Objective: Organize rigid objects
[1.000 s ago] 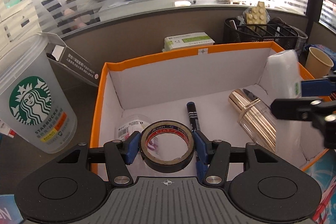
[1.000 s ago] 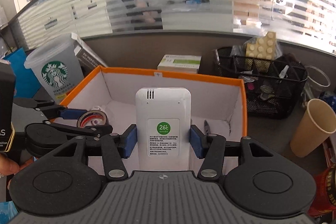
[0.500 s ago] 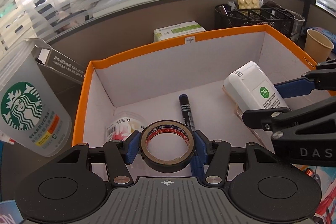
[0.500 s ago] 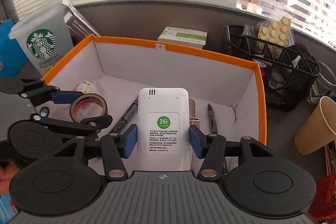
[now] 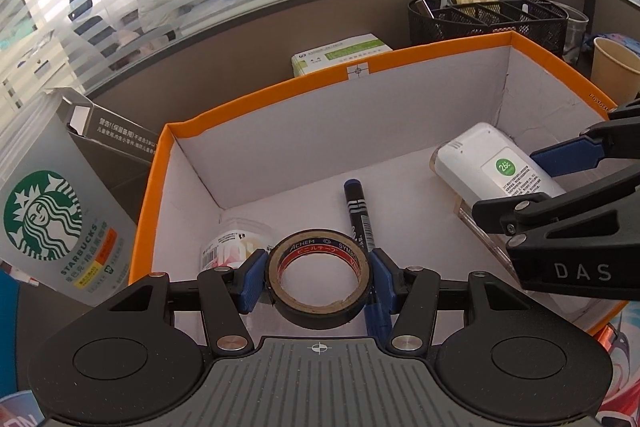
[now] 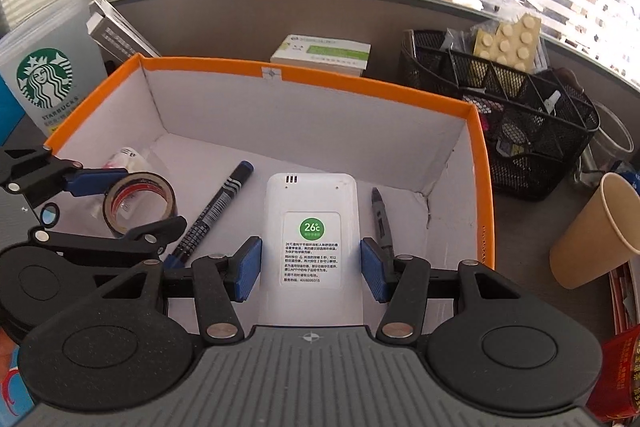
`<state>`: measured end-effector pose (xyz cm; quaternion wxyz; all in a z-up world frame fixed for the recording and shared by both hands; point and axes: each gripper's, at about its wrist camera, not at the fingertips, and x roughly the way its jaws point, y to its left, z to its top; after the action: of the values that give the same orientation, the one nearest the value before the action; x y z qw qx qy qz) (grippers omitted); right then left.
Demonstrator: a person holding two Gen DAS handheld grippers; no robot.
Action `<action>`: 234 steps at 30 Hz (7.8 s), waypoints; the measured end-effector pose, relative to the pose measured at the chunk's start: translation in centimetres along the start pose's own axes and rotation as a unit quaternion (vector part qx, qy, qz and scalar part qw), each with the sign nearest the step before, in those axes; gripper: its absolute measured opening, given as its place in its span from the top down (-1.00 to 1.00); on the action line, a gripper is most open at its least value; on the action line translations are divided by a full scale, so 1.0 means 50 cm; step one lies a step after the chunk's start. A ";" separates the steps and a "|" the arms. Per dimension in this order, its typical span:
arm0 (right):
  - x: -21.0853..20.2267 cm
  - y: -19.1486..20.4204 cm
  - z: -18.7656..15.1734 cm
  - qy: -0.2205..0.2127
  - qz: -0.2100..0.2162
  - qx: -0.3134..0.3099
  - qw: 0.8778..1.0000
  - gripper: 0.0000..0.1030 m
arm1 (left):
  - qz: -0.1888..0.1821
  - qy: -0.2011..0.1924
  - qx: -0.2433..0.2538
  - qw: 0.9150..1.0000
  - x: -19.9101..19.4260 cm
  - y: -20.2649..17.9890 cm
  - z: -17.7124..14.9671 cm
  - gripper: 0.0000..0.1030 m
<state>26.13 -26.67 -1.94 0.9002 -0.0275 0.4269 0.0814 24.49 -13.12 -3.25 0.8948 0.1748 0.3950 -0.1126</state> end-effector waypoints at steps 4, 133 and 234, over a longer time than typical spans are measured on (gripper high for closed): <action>0.010 0.000 0.002 0.008 -0.003 -0.001 1.000 0.02 | 0.005 0.002 0.001 1.000 -0.002 -0.004 0.000 -0.05; -0.215 0.109 -0.484 -0.103 -0.015 -0.010 0.995 0.02 | -0.046 -0.028 -0.110 0.992 -0.215 -0.024 -0.286 -0.97; -0.269 0.121 -0.372 -0.206 0.045 0.021 0.977 0.42 | -0.080 -0.111 -0.149 0.979 -0.304 0.059 -0.312 0.12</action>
<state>2.55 -24.57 -3.22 0.9646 0.0277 0.2349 0.1165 4.99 -3.21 -1.04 0.9371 -0.0067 0.3185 -0.1423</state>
